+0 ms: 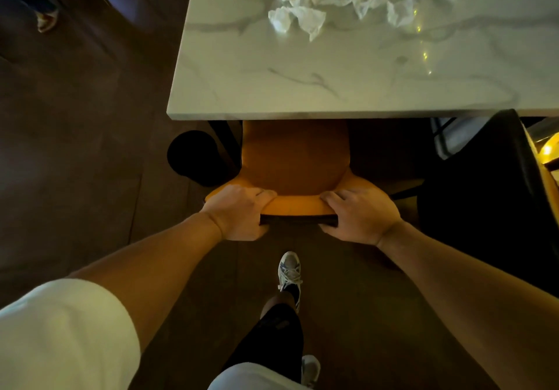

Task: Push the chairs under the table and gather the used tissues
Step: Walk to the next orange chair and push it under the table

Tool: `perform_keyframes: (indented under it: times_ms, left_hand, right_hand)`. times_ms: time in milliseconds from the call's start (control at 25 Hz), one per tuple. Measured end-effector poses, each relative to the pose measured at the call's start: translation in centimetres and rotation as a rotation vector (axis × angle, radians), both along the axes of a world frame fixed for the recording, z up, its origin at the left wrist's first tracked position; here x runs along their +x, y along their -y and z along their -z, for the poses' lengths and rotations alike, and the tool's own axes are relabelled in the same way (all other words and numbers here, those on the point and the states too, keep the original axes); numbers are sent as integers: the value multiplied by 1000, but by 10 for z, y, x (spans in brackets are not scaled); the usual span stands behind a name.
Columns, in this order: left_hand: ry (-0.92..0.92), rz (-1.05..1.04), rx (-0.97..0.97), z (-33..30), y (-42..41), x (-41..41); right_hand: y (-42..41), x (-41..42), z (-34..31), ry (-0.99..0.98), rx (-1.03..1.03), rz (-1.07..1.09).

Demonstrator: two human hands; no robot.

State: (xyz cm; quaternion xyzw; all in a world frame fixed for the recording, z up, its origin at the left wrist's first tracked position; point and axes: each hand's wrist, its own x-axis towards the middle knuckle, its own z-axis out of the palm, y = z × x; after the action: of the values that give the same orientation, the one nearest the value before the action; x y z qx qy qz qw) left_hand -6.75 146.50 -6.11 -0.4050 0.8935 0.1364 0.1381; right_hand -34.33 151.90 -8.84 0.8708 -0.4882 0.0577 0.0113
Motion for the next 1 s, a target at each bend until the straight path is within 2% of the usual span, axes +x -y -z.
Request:
perform_keyframes:
  times_ms: [480, 1000]
  left_hand:
    - [-61, 44, -28, 10, 65, 9]
    - [-87, 54, -144, 7, 128, 7]
  right_hand:
    - [63, 2, 0, 7, 50, -3]
    - [128, 4, -2, 18, 64, 33]
